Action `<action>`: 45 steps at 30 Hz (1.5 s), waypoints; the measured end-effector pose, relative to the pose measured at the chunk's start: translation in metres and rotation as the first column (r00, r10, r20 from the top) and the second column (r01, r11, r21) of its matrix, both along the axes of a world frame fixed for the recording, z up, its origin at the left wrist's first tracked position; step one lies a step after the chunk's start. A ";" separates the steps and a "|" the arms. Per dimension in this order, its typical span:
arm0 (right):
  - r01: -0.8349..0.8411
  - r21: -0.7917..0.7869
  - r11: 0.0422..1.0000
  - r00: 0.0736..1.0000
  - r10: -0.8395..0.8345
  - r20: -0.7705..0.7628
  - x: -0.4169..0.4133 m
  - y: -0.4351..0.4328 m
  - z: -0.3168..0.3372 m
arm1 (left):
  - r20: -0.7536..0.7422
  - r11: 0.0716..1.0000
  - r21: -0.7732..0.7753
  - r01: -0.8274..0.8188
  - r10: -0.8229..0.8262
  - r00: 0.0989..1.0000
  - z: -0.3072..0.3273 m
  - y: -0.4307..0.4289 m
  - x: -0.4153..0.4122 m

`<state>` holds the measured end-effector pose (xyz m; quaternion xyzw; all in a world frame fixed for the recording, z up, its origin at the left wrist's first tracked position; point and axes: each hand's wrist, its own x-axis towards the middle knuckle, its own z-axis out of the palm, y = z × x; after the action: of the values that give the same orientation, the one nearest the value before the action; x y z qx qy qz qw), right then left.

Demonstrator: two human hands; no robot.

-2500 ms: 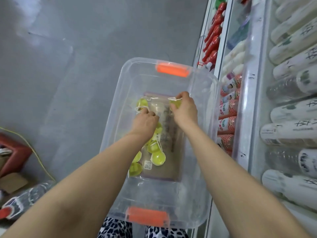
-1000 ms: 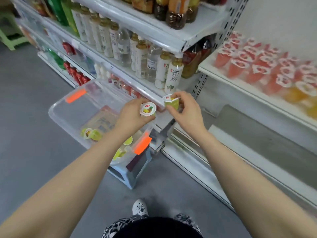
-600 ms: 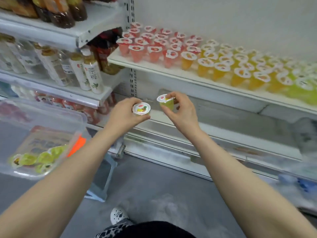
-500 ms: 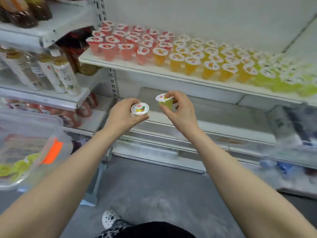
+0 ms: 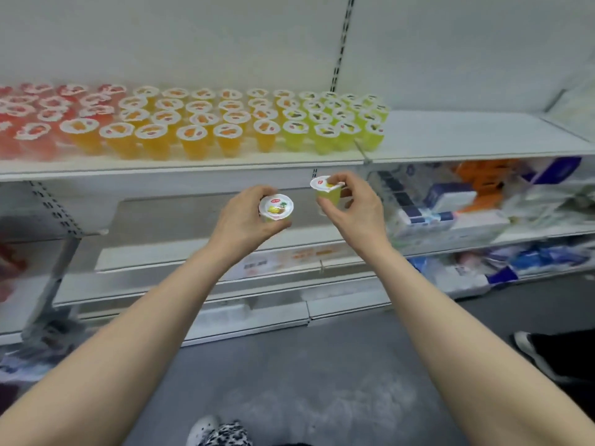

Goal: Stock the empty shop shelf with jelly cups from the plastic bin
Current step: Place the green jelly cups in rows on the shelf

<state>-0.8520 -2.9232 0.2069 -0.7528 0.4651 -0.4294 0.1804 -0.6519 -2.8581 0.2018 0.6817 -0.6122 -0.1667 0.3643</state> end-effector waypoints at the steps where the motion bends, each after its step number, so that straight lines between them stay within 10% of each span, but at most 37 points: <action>1: 0.025 -0.006 1.000 1.000 -0.025 0.003 -0.015 -0.007 0.003 | -0.016 1.000 -0.007 0.021 -0.021 1.000 0.003 -0.012 -0.013; 16: 0.297 -0.028 0.955 0.955 -0.297 0.004 -0.145 -0.160 0.044 | -0.035 0.961 -0.175 0.217 -0.226 0.974 0.055 -0.196 -0.133; 45: -0.079 0.201 0.976 0.967 0.125 -0.223 -0.131 -0.340 0.028 | 0.015 0.972 -0.235 -0.016 0.020 1.000 0.091 -0.308 -0.145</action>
<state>-0.9828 -3.2632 0.2344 -0.8006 0.4826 -0.2809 0.2175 -0.7968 -3.1663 0.2924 0.6407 -0.6246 -0.0837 0.4385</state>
